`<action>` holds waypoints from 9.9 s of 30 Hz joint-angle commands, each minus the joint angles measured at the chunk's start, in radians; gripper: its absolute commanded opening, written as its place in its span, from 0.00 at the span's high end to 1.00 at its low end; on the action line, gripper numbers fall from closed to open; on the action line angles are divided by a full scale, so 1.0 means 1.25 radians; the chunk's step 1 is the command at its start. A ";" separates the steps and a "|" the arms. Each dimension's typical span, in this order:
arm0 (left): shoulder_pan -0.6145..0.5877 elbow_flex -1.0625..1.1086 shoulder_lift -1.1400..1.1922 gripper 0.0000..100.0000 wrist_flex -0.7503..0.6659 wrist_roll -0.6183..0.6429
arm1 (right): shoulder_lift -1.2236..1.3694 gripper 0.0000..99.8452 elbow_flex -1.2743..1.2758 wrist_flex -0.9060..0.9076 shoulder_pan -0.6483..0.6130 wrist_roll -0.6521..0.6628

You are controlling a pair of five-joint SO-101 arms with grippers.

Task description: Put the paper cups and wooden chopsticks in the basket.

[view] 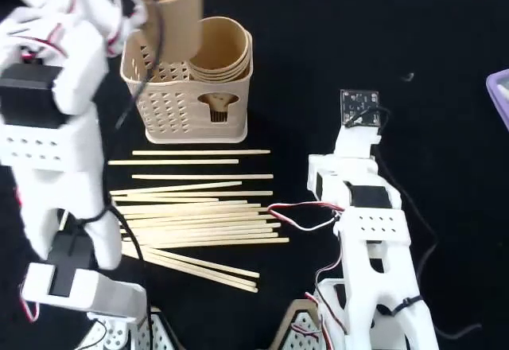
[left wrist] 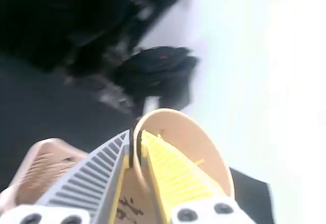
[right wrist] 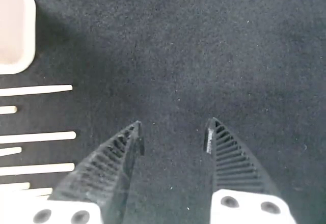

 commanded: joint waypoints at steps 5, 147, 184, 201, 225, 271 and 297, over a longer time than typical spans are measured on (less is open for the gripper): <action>0.094 0.031 0.014 0.97 -0.129 0.009 | -0.025 0.80 -0.002 -0.016 0.014 -0.007; -0.743 0.411 0.355 0.97 0.288 -1.553 | -0.025 0.80 0.004 -0.016 0.010 -0.007; 0.084 1.765 -0.912 0.86 -0.059 -1.343 | -0.025 0.80 0.006 -0.016 0.012 -0.007; 0.122 1.837 -0.912 0.86 -0.037 -1.342 | -0.025 0.80 0.004 -0.016 0.014 -0.007; 0.269 1.729 -0.752 0.78 -0.032 -1.186 | -0.025 0.80 0.006 -0.016 0.014 -0.007; 0.073 1.641 -0.468 0.97 -0.368 -1.182 | -0.025 0.80 0.004 -0.016 0.014 -0.007; 0.069 1.626 -0.430 0.96 -0.325 -1.187 | -0.025 0.80 0.004 -0.016 0.014 -0.007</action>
